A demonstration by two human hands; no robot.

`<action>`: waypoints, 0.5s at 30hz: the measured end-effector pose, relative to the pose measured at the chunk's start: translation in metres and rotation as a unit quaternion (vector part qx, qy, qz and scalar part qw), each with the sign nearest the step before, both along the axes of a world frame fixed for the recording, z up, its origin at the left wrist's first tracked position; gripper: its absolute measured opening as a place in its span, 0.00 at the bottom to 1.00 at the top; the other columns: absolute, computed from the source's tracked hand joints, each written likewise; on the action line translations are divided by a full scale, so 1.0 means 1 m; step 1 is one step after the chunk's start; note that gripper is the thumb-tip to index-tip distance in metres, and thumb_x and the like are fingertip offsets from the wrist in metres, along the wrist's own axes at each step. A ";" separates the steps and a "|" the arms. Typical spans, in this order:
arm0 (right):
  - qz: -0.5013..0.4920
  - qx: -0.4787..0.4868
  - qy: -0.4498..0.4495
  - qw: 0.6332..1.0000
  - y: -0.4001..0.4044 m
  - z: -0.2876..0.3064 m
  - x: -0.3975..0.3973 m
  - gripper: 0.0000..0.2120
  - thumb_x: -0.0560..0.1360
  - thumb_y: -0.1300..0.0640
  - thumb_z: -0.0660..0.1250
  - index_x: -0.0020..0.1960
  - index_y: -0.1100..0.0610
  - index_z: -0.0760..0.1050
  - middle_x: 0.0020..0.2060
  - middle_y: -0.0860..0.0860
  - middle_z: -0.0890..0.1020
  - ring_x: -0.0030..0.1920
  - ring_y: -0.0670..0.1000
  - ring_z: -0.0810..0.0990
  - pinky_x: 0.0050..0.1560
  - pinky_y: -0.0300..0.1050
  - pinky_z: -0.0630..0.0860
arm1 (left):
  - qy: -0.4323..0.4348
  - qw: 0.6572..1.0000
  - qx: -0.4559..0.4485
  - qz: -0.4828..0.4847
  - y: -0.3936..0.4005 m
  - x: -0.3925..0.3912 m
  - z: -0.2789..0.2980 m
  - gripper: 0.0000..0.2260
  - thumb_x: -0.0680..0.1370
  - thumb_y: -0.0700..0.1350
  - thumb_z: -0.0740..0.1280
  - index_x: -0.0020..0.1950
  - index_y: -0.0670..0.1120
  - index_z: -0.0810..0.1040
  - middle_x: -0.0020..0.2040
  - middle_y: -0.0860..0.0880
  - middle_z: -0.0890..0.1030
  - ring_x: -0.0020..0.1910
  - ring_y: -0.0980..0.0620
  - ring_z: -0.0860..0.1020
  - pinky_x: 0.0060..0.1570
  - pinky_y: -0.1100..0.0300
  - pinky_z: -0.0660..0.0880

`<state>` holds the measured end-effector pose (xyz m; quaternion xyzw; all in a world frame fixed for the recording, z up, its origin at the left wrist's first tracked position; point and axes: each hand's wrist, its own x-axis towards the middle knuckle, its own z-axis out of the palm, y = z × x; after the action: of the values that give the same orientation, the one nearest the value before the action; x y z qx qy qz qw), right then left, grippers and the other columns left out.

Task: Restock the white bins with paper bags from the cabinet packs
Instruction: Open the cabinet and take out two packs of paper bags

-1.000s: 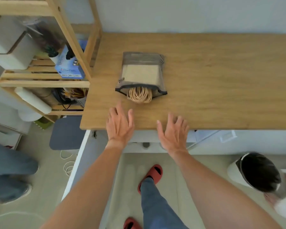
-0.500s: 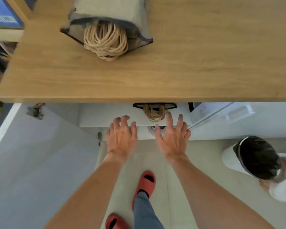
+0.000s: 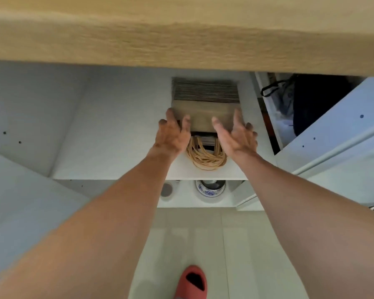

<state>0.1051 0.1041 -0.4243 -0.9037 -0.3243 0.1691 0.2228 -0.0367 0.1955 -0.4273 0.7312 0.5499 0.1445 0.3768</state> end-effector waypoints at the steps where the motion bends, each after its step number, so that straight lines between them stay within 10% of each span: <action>1: 0.017 -0.020 -0.007 1.000 -0.001 -0.002 -0.003 0.42 0.74 0.25 0.55 0.80 0.42 0.46 0.71 0.63 0.63 0.66 0.67 0.68 0.63 0.60 0.68 | 0.026 1.000 0.006 -0.008 -0.003 0.002 -0.002 0.27 0.82 0.61 0.50 0.78 0.51 0.49 0.67 0.36 0.67 0.59 0.34 0.74 0.56 0.45 0.74; 10: 0.043 -0.053 -0.011 0.998 -0.087 0.032 -0.067 0.41 0.73 0.27 0.60 0.79 0.43 0.55 0.61 0.62 0.69 0.56 0.64 0.73 0.59 0.57 0.73 | 0.198 0.978 -0.046 -0.034 -0.083 -0.055 0.026 0.31 0.80 0.63 0.46 0.78 0.58 0.35 0.62 0.36 0.71 0.57 0.35 0.76 0.56 0.43 0.72; 15: 0.038 -0.067 -0.005 0.997 -0.172 0.097 -0.137 0.37 0.74 0.29 0.61 0.77 0.47 0.63 0.58 0.63 0.73 0.56 0.63 0.73 0.60 0.55 0.72 | 0.293 0.950 0.009 -0.107 -0.173 -0.118 0.091 0.26 0.81 0.55 0.44 0.78 0.50 0.54 0.74 0.36 0.60 0.58 0.39 0.73 0.57 0.48 0.73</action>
<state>-0.0324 -0.0677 -0.3272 -0.9043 -0.3475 0.1944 0.1541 -0.1543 0.0230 -0.3367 0.7994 0.5530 -0.1126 0.2062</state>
